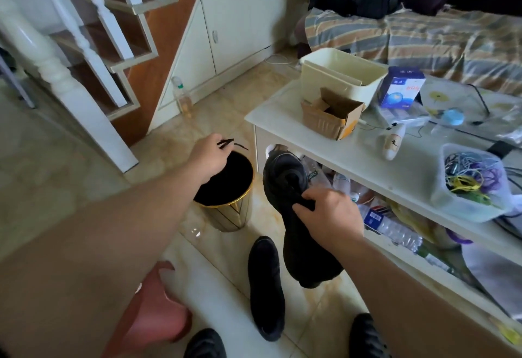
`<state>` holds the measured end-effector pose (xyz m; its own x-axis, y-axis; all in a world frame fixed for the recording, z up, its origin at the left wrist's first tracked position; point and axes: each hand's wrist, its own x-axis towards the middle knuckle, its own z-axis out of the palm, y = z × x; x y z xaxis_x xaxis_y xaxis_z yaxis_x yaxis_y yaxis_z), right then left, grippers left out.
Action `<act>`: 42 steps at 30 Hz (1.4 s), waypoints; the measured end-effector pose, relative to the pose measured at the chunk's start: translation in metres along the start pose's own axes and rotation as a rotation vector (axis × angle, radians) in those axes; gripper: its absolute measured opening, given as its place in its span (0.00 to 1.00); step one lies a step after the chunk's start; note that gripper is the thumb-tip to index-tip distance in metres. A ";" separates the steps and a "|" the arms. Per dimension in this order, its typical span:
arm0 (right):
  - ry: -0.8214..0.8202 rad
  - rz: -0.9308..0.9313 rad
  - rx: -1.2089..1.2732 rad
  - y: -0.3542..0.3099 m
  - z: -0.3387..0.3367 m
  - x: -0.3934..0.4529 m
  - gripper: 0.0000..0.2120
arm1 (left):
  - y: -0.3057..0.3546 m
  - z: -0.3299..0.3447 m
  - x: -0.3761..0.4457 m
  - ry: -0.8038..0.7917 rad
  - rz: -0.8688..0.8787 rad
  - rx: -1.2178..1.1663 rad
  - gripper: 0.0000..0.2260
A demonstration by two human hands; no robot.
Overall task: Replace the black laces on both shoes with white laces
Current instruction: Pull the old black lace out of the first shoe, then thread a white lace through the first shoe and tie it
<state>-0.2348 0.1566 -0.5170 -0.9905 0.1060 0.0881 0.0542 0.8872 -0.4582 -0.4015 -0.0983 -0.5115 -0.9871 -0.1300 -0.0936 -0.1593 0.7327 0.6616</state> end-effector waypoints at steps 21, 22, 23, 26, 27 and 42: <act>-0.102 -0.217 -0.115 -0.029 0.015 -0.057 0.09 | -0.192 -0.101 -0.205 -0.127 -0.153 0.381 0.11; -0.096 -0.240 -0.122 -0.031 0.017 -0.062 0.09 | -0.212 -0.100 -0.221 -0.171 -0.181 0.465 0.11; -0.089 -0.259 -0.131 -0.032 0.020 -0.066 0.10 | -0.230 -0.098 -0.235 -0.205 -0.194 0.534 0.11; -0.102 -0.270 -0.162 -0.036 0.028 -0.076 0.10 | -0.268 -0.090 -0.266 -0.250 -0.233 0.604 0.13; -0.115 -0.266 -0.188 -0.037 0.031 -0.079 0.10 | -0.278 -0.085 -0.271 -0.265 -0.238 0.568 0.17; -0.402 0.206 -0.170 0.060 0.125 -0.153 0.11 | -0.309 -0.031 -0.220 -0.276 -0.024 0.732 0.27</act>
<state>-0.0964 0.1373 -0.6682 -0.9257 0.1344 -0.3537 0.2407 0.9304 -0.2764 -0.1345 -0.3171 -0.6719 -0.9366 -0.0505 -0.3467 -0.0564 0.9984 0.0070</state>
